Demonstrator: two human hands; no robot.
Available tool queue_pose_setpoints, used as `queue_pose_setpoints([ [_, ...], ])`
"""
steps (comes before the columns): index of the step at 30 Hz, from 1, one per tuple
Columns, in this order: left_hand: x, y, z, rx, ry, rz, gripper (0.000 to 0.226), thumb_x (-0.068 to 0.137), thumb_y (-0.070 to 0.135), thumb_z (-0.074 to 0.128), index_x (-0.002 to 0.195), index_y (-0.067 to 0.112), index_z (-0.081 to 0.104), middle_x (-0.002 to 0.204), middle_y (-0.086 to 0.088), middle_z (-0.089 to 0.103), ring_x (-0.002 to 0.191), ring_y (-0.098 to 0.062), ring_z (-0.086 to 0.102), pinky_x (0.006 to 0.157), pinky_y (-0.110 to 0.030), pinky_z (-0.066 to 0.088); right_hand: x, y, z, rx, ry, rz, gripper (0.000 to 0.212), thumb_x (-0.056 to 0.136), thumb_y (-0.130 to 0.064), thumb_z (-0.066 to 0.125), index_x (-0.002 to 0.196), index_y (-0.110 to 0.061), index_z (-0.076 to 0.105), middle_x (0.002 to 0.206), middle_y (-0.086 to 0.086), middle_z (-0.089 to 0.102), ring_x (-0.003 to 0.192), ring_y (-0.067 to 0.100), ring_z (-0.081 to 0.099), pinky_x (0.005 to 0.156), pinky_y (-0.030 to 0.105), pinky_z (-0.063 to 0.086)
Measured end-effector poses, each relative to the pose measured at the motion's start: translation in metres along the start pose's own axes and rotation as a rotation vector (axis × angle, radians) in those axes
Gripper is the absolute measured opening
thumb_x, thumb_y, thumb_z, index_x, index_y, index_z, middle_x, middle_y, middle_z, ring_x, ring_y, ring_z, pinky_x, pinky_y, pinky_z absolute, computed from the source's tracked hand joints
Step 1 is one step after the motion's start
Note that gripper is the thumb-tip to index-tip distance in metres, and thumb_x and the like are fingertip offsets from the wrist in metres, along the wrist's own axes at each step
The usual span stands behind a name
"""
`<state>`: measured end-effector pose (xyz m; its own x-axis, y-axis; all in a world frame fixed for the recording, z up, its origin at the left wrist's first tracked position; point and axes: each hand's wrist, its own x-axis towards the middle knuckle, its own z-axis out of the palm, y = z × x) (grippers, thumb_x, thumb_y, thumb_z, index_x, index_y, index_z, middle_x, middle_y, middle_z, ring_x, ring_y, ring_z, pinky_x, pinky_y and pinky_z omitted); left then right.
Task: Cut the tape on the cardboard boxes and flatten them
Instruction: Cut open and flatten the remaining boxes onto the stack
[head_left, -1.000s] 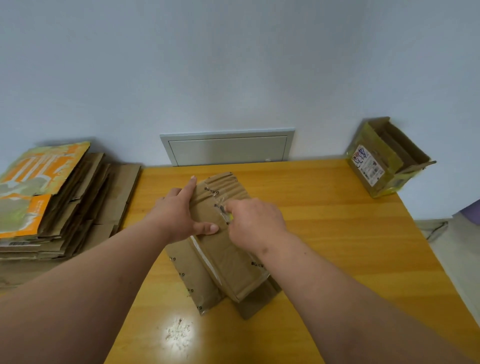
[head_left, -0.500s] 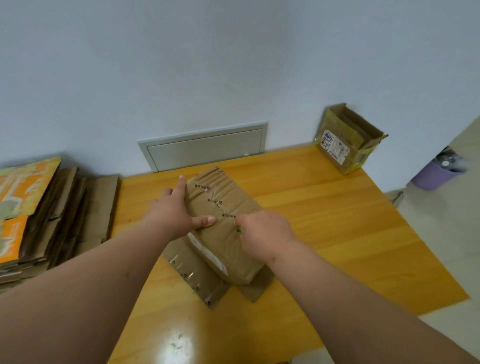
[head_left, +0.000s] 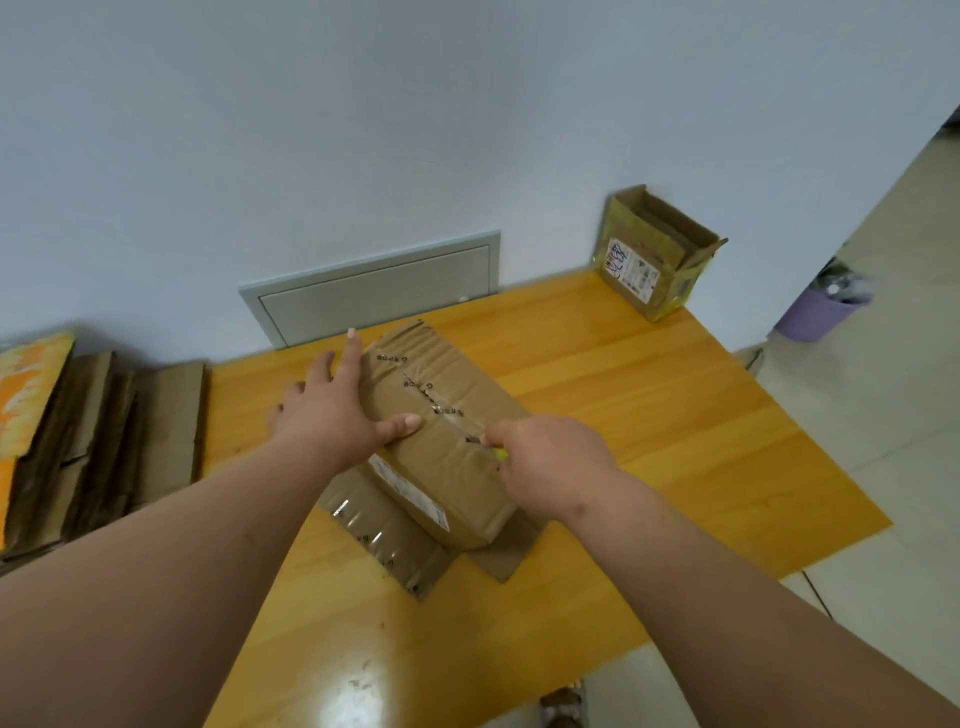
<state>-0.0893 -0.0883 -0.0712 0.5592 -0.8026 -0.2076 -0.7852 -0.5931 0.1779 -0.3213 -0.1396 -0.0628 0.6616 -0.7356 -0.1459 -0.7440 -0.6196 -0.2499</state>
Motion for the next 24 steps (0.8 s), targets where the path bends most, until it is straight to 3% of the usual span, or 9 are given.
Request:
queue_pose_setpoints([
  [2,-0.005,0.006,0.0,0.057,0.055,0.085,0.111,0.067,0.086,0.057,0.145,0.054,-0.017,0.164,0.005,0.005,0.147,-0.036,0.014,0.112,-0.058,0.024,-0.004,0.001,0.001,0.006,0.003,0.01,0.04,0.089,-0.018,0.048,0.121,-0.039,0.059,0.11,0.005,0.066,0.1,0.032,0.061,0.066,0.034,0.039],
  [5,-0.012,0.014,-0.001,0.182,0.058,0.39,0.097,0.07,0.09,0.041,0.147,0.057,-0.008,0.164,0.006,-0.008,0.15,-0.03,-0.006,0.119,-0.059,0.003,-0.005,0.004,0.0,-0.006,0.017,0.022,0.04,0.089,-0.016,0.047,0.121,-0.036,0.058,0.109,0.006,0.067,0.099,0.032,0.061,0.065,0.034,0.039],
  [7,-0.015,0.018,-0.001,0.352,0.024,0.555,0.115,0.054,0.104,0.018,0.151,0.049,-0.011,0.162,0.008,-0.022,0.147,-0.028,-0.024,0.116,-0.061,-0.014,-0.005,0.008,-0.002,-0.009,0.044,0.032,0.038,0.089,-0.017,0.048,0.121,-0.034,0.059,0.107,0.006,0.067,0.096,0.032,0.061,0.063,0.034,0.038],
  [9,-0.016,0.022,0.002,0.5,0.012,0.646,0.137,0.041,0.108,0.005,0.153,0.033,-0.017,0.159,0.007,-0.03,0.145,-0.024,-0.032,0.112,-0.061,-0.021,-0.005,0.01,-0.003,-0.004,0.049,0.035,0.037,0.089,-0.017,0.049,0.12,-0.032,0.06,0.106,0.005,0.067,0.095,0.031,0.062,0.063,0.033,0.037],
  [12,-0.012,0.029,0.006,0.552,0.012,0.647,0.144,0.037,0.107,0.002,0.153,0.025,-0.02,0.161,0.007,-0.024,0.148,-0.019,-0.023,0.114,-0.06,-0.019,-0.006,0.01,-0.004,0.014,0.049,0.041,0.037,0.089,-0.018,0.049,0.121,-0.031,0.061,0.109,0.006,0.067,0.098,0.032,0.061,0.064,0.033,0.036],
  [16,-0.006,0.033,0.003,0.55,-0.014,0.645,0.139,0.033,0.104,0.007,0.149,0.035,-0.025,0.165,0.006,-0.013,0.151,-0.021,-0.013,0.116,-0.06,-0.013,-0.01,0.016,-0.006,0.033,0.018,0.05,0.038,0.087,-0.017,0.049,0.12,-0.03,0.061,0.11,0.006,0.066,0.1,0.032,0.06,0.065,0.034,0.038],
  [20,-0.003,0.041,-0.002,0.535,-0.033,0.674,0.126,0.034,0.104,0.012,0.146,0.051,-0.015,0.166,0.004,-0.006,0.152,-0.027,-0.008,0.115,-0.065,-0.009,-0.021,0.025,-0.005,0.055,0.007,0.082,0.038,0.086,-0.016,0.049,0.119,-0.03,0.061,0.107,0.006,0.066,0.097,0.033,0.06,0.065,0.033,0.04],
  [24,-0.003,0.045,-0.003,0.565,-0.042,0.675,0.12,0.036,0.103,0.014,0.145,0.055,-0.002,0.166,0.003,-0.006,0.152,-0.028,-0.008,0.114,-0.067,-0.007,-0.029,0.032,-0.005,0.104,-0.004,0.093,0.044,0.085,-0.015,0.05,0.123,-0.035,0.059,0.11,0.006,0.065,0.102,0.032,0.06,0.067,0.033,0.039],
])
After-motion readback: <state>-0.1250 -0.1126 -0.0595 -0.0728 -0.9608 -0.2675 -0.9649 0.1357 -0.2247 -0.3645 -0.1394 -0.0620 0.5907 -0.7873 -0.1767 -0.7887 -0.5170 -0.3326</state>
